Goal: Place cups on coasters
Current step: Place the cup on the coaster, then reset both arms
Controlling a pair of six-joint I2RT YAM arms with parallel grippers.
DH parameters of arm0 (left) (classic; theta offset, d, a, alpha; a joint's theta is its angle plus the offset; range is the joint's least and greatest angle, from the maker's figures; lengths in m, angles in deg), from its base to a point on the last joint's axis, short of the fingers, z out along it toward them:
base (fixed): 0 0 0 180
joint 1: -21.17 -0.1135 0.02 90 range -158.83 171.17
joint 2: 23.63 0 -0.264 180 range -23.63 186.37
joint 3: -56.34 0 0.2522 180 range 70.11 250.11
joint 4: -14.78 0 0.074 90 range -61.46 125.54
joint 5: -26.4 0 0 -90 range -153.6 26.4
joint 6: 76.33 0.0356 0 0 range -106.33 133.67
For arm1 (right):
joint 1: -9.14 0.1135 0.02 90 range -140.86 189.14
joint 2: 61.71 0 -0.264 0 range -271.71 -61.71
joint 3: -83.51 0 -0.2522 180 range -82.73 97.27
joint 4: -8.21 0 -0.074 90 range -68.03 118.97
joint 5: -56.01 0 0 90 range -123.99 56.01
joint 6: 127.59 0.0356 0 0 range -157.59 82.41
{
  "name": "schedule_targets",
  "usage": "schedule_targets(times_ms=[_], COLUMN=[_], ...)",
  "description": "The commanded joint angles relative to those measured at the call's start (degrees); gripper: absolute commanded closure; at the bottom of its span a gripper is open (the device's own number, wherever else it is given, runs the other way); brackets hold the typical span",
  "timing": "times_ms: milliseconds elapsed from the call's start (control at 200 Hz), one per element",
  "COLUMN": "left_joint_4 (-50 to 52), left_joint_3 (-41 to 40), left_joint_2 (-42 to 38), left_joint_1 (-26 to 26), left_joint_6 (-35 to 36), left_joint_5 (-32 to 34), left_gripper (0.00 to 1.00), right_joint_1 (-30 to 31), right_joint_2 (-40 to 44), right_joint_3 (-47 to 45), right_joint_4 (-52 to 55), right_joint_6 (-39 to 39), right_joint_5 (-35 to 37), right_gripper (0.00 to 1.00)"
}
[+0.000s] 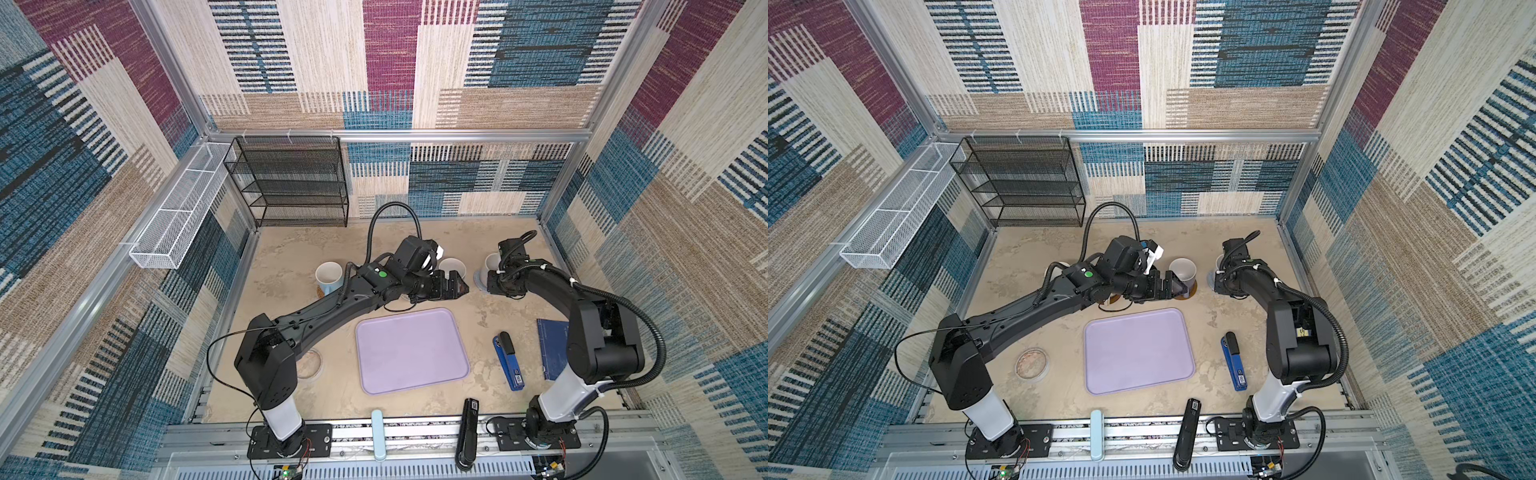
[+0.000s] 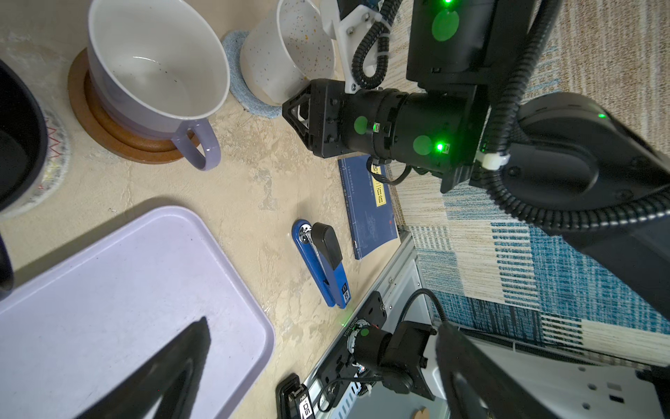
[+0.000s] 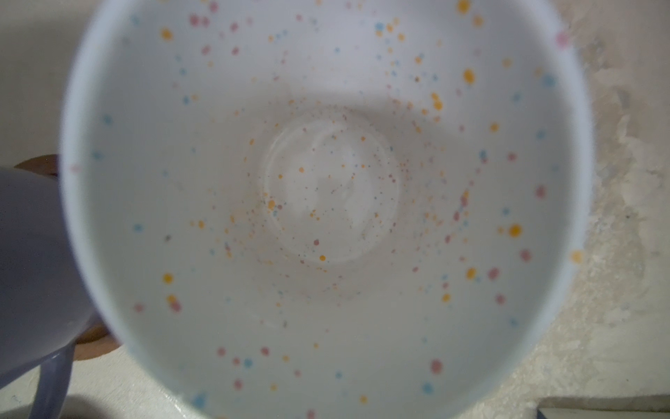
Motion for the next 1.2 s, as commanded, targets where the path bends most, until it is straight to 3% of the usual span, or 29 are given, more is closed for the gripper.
schedule_targets(times_ms=[0, 135, 150, 185, 200, 210, 230, 521, 731, 947, 1192], left_joint_4=[-1.17, -0.69, -0.6, -0.45, -0.43, -0.34, -0.33, 6.0, 9.13, 8.28, 5.29], left_joint_3=[0.0, -0.41, -0.55, -0.9, -1.09, -1.26, -1.67, -9.05, -18.9, -29.41, -34.45], left_joint_2=[-0.74, -1.63, -1.81, -2.38, -2.77, -3.06, -3.7, -14.65, -25.05, -35.04, -37.33], left_joint_1=[-0.06, -0.02, -0.07, -0.07, -0.05, -0.01, -0.04, -1.62, -6.27, -13.36, -19.35], left_joint_6=[-0.12, 0.25, 0.29, 0.61, 0.78, 0.95, 1.34, 9.89, 14.89, 21.33, 26.57], left_joint_5=[0.87, 1.79, 1.98, 2.4, 2.72, 2.99, 3.44, 15.59, 24.22, 32.86, 40.21], left_gripper=[0.0, 0.0, 0.0, 0.0, 0.0, 0.0, 0.0, 0.0, 0.0, 0.0, 0.01], right_joint_1=[0.02, 0.01, 0.03, -0.03, 0.03, 0.01, 0.03, 0.03, 0.02, 0.06, -0.01], right_joint_2=[0.79, 3.34, 3.91, 5.36, 6.0, 6.52, 7.57, 24.69, 35.8, 35.62, 43.44], right_joint_3=[0.66, -0.29, -0.47, -0.95, -1.09, -1.33, -1.71, -8.55, -17.93, -20.02, -34.66], right_joint_4=[-0.25, -1.4, -1.54, -2.28, -2.59, -2.84, -3.43, -12.46, -23.12, -25.28, -41.17], right_joint_6=[0.73, 1.51, 1.66, 2.17, 2.36, 2.5, 2.67, 1.84, 1.9, 1.56, -2.37], right_joint_5=[0.85, 1.65, 1.8, 2.04, 2.16, 2.13, 2.06, 2.24, 3.62, 7.83, 7.21], right_gripper=[0.58, 0.44, 0.29, 0.24, 0.16, 0.05, 0.01, 0.0, 0.0, 0.01, 0.02])
